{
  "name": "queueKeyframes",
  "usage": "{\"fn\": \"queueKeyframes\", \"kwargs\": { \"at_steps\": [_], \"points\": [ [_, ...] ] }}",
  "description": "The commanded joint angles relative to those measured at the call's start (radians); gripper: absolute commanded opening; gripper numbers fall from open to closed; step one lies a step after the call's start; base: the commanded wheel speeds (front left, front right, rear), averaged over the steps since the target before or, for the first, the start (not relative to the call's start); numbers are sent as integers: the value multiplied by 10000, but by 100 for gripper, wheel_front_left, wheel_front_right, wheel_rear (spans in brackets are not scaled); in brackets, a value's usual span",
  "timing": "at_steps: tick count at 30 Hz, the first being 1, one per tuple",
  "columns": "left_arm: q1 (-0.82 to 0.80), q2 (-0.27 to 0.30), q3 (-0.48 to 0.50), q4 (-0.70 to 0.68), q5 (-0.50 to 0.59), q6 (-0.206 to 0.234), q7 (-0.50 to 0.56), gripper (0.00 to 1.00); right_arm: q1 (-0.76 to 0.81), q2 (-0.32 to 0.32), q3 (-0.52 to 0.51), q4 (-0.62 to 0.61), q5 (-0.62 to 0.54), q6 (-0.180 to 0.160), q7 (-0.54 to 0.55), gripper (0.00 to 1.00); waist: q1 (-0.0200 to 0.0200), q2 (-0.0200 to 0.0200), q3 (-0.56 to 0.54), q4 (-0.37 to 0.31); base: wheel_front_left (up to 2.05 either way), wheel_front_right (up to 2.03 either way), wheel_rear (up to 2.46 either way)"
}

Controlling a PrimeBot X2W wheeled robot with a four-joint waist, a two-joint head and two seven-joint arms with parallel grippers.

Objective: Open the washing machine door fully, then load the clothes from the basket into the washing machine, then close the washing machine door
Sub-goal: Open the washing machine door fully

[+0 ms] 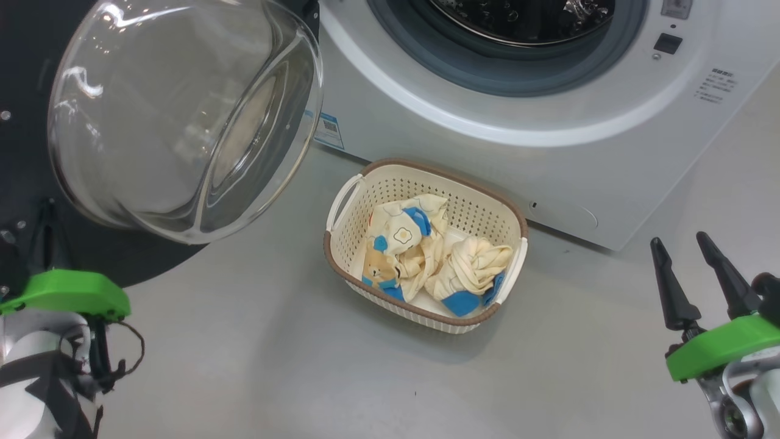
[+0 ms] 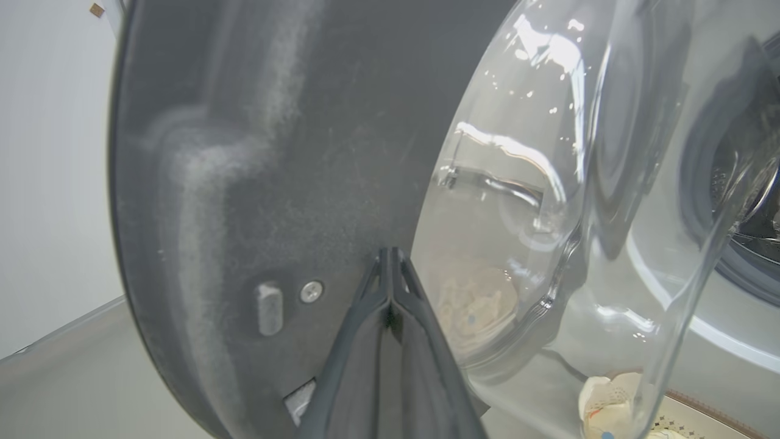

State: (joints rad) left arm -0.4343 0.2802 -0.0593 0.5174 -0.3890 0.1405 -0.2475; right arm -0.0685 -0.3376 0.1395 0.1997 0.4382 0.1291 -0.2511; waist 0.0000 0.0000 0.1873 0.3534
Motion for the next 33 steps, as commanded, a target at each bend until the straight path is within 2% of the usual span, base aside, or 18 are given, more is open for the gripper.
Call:
{"fn": "queueKeyframes", "kwargs": {
  "at_steps": [1,24,33],
  "points": [
    [-671,614,614,12,-12,-21,-127,0,-368,-330,90,-332,-63,16,-107,100,0,0,85,6,0,0,0],
    [-2505,966,2435,1917,899,-655,-142,0,-879,-828,10,-473,-140,16,-107,100,0,0,1124,-191,0,0,0],
    [-2895,1098,3087,2483,1331,-913,-143,0,-1093,-857,91,-463,-153,16,-107,100,0,0,1220,-320,0,0,0]
  ]
}}
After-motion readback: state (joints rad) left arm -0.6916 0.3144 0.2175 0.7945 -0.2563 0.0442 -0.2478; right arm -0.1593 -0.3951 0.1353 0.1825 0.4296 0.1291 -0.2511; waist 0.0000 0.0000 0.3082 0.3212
